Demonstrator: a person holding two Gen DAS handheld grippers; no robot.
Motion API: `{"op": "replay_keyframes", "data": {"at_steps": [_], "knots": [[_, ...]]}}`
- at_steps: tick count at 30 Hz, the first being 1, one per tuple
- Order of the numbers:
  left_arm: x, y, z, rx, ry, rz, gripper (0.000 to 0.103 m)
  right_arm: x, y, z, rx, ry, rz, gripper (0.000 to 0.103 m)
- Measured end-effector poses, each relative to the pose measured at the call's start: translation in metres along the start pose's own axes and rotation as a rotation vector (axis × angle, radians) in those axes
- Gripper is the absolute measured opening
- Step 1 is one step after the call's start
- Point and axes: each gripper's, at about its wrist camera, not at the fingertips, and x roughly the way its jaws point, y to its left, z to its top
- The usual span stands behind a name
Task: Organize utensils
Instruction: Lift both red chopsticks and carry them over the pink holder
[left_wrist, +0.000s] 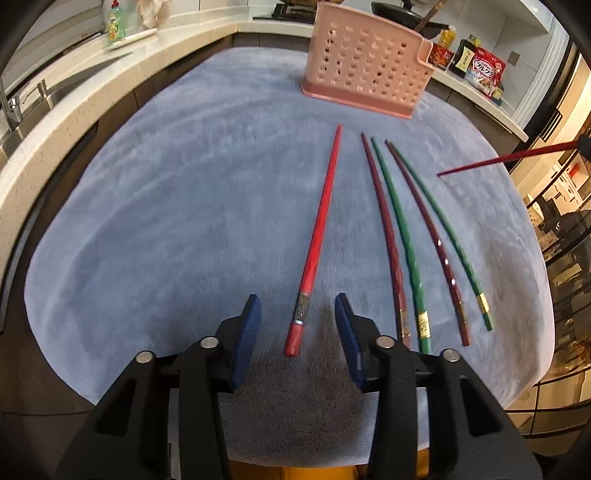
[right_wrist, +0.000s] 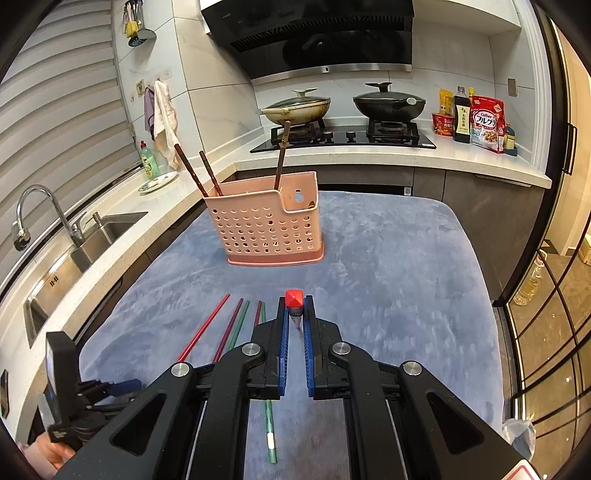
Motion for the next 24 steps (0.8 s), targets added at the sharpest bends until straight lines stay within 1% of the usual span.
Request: {"op": "replay_keyframes", "data": {"at_steps": [1, 3, 4, 5, 7, 11, 13, 15, 19, 22, 24], "knots": [[0.004, 0.001, -0.002, -0.007, 0.016, -0.002, 0.029, 0.000, 0.000, 0.000, -0.001, 0.000, -0.001, 0.007], [0.005, 0.002, -0.003, -0.007, 0.008, 0.005, 0.027, 0.000, 0.000, -0.002, 0.001, 0.004, -0.003, 0.007], [0.005, 0.001, -0.004, 0.001, 0.005, 0.012, 0.023, 0.000, 0.000, -0.003, 0.002, 0.005, -0.004, 0.007], [0.005, 0.000, -0.004, 0.005, 0.004, 0.013, 0.016, 0.000, 0.000, -0.004, 0.002, 0.007, -0.004, 0.007], [0.005, 0.001, -0.004, 0.008, 0.006, 0.009, 0.011, 0.000, 0.000, -0.005, 0.002, 0.009, -0.003, 0.007], [0.000, -0.002, -0.003, 0.017, 0.003, -0.009, 0.008, 0.000, 0.000, -0.006, 0.002, 0.007, -0.004, 0.007], [-0.007, -0.006, 0.001, 0.018, -0.014, -0.013, 0.007, 0.000, 0.000, -0.005, 0.002, 0.003, -0.006, 0.007], [-0.020, -0.008, 0.008, 0.018, -0.048, -0.023, 0.007, -0.001, -0.001, 0.000, 0.003, -0.007, -0.008, 0.007], [-0.051, -0.011, 0.033, 0.021, -0.126, -0.024, 0.007, -0.002, -0.002, 0.013, 0.001, -0.039, -0.006, 0.007], [-0.077, -0.013, 0.063, 0.016, -0.196, -0.034, 0.007, -0.003, -0.001, 0.024, -0.003, -0.062, -0.003, 0.007], [-0.087, -0.015, 0.080, 0.017, -0.229, -0.037, 0.007, -0.003, 0.000, 0.034, -0.001, -0.080, 0.009, 0.007]]}}
